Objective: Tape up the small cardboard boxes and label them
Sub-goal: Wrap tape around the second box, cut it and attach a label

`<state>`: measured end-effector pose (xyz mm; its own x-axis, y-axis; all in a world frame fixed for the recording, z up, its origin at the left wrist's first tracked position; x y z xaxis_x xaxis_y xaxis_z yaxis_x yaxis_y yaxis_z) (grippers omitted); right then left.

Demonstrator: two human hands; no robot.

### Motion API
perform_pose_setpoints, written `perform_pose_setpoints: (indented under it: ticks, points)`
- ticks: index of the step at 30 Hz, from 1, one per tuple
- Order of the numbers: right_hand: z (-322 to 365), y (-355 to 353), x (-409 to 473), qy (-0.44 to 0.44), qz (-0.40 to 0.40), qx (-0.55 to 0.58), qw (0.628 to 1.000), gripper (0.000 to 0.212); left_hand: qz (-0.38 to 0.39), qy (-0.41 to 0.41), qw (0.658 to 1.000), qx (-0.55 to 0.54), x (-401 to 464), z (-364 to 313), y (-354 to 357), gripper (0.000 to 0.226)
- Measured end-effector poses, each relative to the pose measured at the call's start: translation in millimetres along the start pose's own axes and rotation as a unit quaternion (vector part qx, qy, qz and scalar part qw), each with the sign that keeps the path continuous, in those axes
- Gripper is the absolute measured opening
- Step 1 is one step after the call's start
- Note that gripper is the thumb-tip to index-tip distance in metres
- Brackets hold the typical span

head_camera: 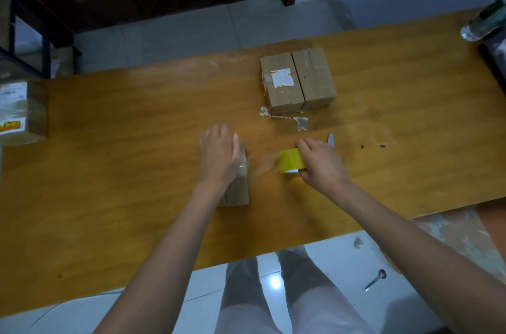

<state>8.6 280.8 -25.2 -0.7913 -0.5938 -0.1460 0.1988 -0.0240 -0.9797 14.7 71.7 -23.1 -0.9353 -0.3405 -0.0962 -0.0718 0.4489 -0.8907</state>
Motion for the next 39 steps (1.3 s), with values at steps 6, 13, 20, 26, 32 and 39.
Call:
perform_pose_setpoints:
  ticks: [6,13,20,26,32,39]
  points:
    - [-9,1,-3,0.022,-0.013,0.035,0.999,0.043,0.038,0.026,0.986,0.158,5,2,49,0.045]
    - [-11,-7,0,0.006,-0.020,-0.005,1.000,0.036,0.034,0.015,0.987,0.157,6,14,41,0.041]
    - [8,-5,14,-0.062,-0.023,-0.055,0.996,0.049,0.003,0.001,0.987,0.160,5,41,24,0.044]
    - [-2,-6,3,-0.082,-0.052,-0.091,0.991,0.071,-0.012,0.018,0.986,0.166,2,42,21,0.046]
    - [-32,5,-9,0.045,-0.078,0.067,0.994,0.073,-0.009,0.022,0.987,0.160,0,40,22,0.043]
    - [-38,0,-22,0.037,-0.052,0.004,0.998,0.057,-0.005,0.009,0.985,0.173,1,58,15,0.045]
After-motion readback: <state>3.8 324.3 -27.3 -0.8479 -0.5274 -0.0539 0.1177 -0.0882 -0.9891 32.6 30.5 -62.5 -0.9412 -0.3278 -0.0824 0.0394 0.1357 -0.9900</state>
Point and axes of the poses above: each hand's wrist, its own x-axis towards the middle knuckle, its own y-axis out of the palm, z = x × y, the point moved 10 cm from there along x, towards the middle knuckle, and after that the axes turned 10 degrees about -y, right-handed, at the moved point
